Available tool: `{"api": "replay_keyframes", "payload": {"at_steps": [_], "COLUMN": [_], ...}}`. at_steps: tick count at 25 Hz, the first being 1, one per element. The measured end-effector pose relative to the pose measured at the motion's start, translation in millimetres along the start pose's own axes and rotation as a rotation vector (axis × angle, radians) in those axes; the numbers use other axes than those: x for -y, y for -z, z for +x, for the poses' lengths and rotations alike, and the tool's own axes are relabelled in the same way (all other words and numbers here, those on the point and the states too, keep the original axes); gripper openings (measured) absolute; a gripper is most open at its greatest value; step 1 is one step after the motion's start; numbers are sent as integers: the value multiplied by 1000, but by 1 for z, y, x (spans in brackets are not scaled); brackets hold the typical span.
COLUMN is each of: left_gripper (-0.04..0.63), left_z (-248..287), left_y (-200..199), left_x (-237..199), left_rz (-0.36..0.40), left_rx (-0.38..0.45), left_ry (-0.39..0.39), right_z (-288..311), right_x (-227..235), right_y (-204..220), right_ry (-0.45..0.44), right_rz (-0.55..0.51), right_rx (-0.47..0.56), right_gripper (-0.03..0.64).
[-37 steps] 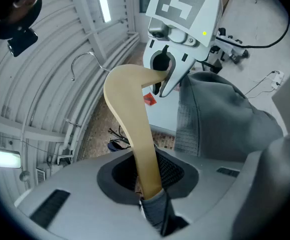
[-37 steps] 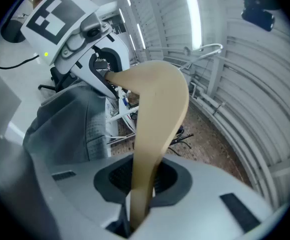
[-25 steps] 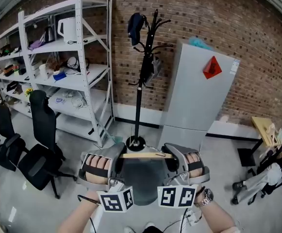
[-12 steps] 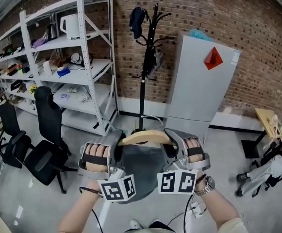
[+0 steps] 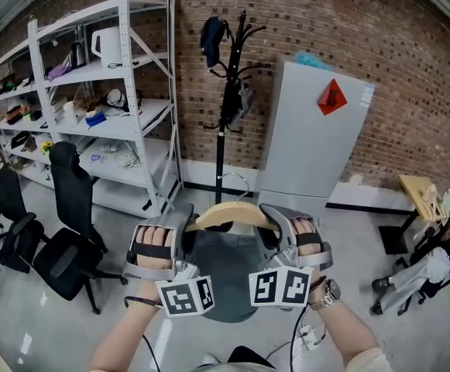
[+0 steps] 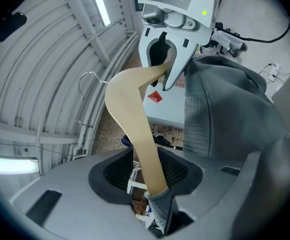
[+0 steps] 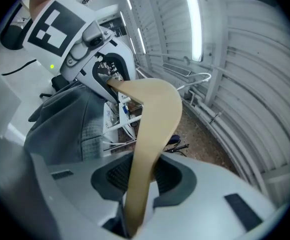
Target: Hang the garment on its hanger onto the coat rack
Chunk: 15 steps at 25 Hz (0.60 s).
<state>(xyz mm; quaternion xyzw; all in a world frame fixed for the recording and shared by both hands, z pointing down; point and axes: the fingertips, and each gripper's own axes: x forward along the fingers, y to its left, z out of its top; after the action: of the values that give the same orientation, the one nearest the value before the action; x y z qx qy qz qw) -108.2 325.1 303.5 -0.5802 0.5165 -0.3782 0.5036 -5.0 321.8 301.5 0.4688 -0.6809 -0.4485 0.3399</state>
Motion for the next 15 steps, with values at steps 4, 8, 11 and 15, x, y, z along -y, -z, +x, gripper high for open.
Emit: {"api": "replay_keyframes", "payload": {"at_steps": [4,8,11,15], "left_gripper": [137,138,137,137], "left_z": [9,27,48,76], "left_y": [-1,1,3,-1], "left_x": [8,19,27,32], "left_rz": [-1,-8,-1,6], "left_rx": [13,22,19,5], "left_ry": [23,56,71,84], "right_z": [7,24,43,71], "right_x": [-2,-7,-10,-8], "right_y": [8,21,34,55], "right_ry": [-4,-21,-32,-46], "right_rz": [-2,14,28,47], "right_rx": [-24,-42,-50,-56], "right_gripper": [94,94,94,95]}}
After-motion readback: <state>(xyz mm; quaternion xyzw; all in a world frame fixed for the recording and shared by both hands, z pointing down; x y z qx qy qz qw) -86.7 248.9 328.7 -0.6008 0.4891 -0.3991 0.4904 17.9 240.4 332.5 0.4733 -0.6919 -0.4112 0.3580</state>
